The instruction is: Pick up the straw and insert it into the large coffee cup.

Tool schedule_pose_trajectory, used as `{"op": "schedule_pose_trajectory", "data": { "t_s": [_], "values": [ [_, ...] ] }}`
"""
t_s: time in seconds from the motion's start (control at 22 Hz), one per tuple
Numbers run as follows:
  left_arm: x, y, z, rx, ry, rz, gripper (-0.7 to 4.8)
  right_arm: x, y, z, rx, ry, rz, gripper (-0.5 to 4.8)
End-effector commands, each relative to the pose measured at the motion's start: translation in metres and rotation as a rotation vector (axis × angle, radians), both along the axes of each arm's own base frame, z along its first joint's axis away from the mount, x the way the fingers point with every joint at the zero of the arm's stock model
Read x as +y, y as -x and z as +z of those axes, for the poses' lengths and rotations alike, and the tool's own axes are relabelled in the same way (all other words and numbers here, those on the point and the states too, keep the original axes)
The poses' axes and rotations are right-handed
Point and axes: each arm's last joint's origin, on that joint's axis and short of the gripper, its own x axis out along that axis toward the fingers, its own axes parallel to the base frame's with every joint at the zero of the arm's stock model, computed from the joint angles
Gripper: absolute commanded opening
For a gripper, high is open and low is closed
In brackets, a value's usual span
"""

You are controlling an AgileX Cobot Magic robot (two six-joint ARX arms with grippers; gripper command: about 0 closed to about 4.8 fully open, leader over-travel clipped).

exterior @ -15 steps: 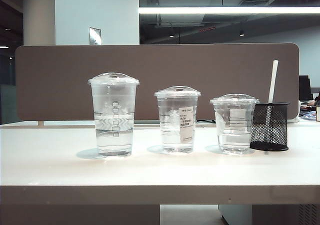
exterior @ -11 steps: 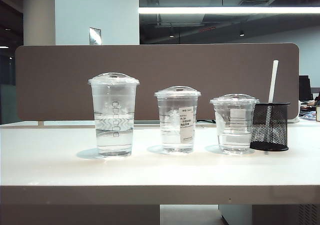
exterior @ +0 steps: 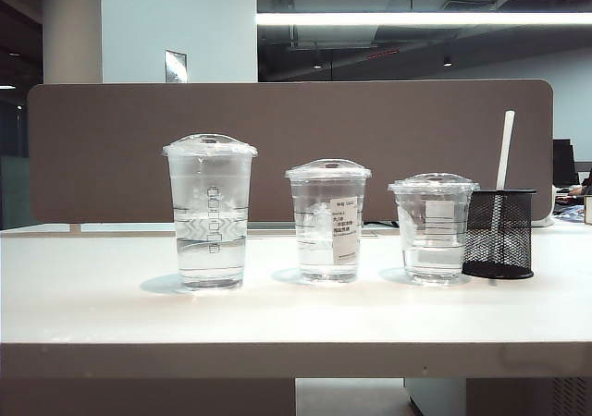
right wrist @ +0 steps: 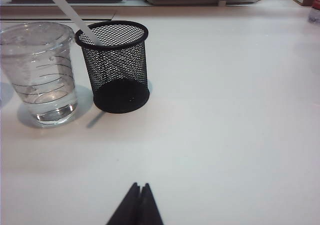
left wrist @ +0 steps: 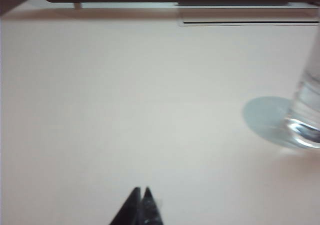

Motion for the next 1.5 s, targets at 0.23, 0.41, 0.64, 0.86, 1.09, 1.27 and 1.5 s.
{"op": "schedule_pose_trajectory", "data": {
  "t_s": [0.23,0.41,0.64,0.86,1.09,1.27,1.5],
  "values": [
    [-0.018,0.026,0.129,-0.167,0.044,-0.343,-0.02,0.000,0.000,-0.001,-0.009,0.003,-0.003,-0.05],
    [-0.013,0.072,0.206,-0.023,0.045,-0.458,-0.02,0.000,0.000,-0.001,-0.009,0.003,-0.003,-0.05],
    [0.001,0.131,0.231,0.134,0.043,-0.545,-0.02,0.000,0.000,0.000,-0.009,0.003,-0.003,-0.05],
    [0.009,0.159,0.230,0.267,0.042,-0.542,-0.02,0.000,0.000,0.000,-0.009,0.003,-0.003,-0.05],
    [0.011,0.162,0.229,0.266,0.068,-0.602,-0.02,0.000,0.000,0.000,-0.009,0.003,-0.003,-0.05],
    [0.013,0.161,0.229,0.268,0.063,-0.636,-0.02,0.000,0.000,0.000,-0.009,0.003,-0.003,-0.05],
    [0.013,0.161,0.229,0.268,0.063,-0.635,-0.02,0.000,0.000,0.000,-0.009,0.003,-0.003,-0.05]
  ]
}}
